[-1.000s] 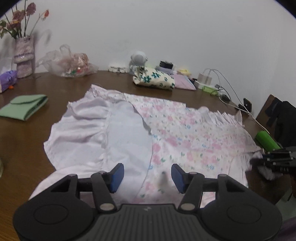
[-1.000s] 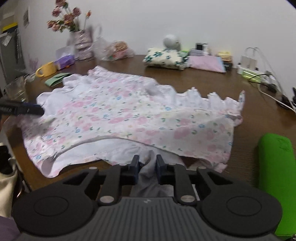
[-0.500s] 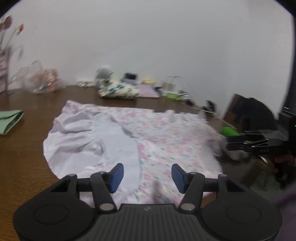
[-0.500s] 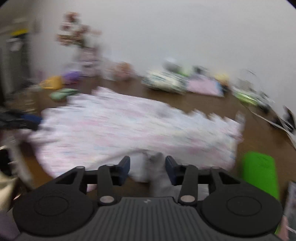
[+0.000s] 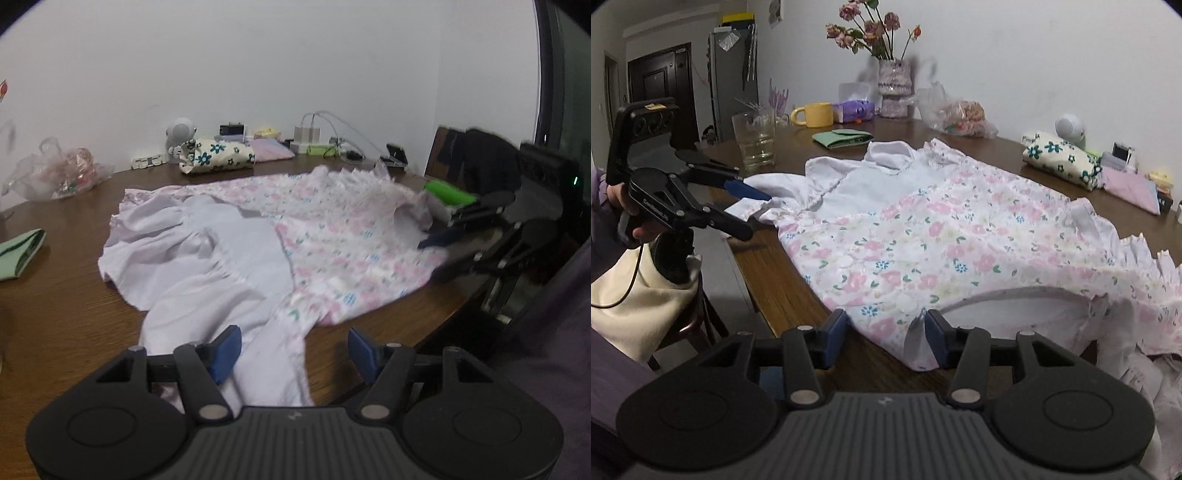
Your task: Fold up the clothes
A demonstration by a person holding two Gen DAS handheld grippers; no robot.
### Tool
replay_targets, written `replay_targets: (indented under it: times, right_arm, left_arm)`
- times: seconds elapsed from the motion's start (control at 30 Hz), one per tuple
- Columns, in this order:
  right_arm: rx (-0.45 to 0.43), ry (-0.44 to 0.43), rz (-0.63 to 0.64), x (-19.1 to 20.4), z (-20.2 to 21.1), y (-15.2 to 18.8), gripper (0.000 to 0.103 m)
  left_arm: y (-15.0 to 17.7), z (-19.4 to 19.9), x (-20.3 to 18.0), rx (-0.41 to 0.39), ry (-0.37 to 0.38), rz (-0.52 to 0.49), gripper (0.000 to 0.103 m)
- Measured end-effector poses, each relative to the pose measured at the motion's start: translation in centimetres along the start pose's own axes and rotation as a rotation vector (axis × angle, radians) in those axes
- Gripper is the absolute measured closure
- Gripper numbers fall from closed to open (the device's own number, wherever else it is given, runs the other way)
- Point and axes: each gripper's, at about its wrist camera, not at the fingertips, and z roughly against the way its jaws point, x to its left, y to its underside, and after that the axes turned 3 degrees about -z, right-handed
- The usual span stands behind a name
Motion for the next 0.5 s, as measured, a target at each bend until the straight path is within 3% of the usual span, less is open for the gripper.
replay_targets:
  times: [0.13, 0.2, 0.23, 0.27, 0.33, 0.5]
  right_arm:
    - [0.011, -0.003, -0.004, 0.2, -0.1, -0.1, 0.055]
    - [0.015, 0.001, -0.008, 0.1, -0.1, -0.1, 0.057]
    - [0.016, 0.005, -0.012, 0.1, 0.0, -0.2, 0.065]
    - [0.018, 0.012, -0.017, 0.0, -0.1, -0.3, 0.071]
    - [0.021, 0.043, -0.059, -0.6, -0.2, -0.5, 0.097]
    - [0.072, 0.043, -0.137, -1.3, 1.0, -0.5, 0.101]
  left_arm:
    - [0.1, 0.0, 1.0, 0.006, -0.01, -0.025, 0.045]
    - [0.0, 0.1, 1.8, 0.014, -0.005, -0.031, 0.068]
    - [-0.2, 0.2, 2.3, 0.021, 0.006, -0.032, 0.091]
    - [-0.3, 0.2, 2.7, 0.031, 0.021, -0.03, 0.098]
    - [-0.5, 0.5, 3.0, 0.039, 0.036, -0.045, 0.098]
    - [-1.3, 2.2, 2.1, 0.036, 0.095, -0.106, 0.102]
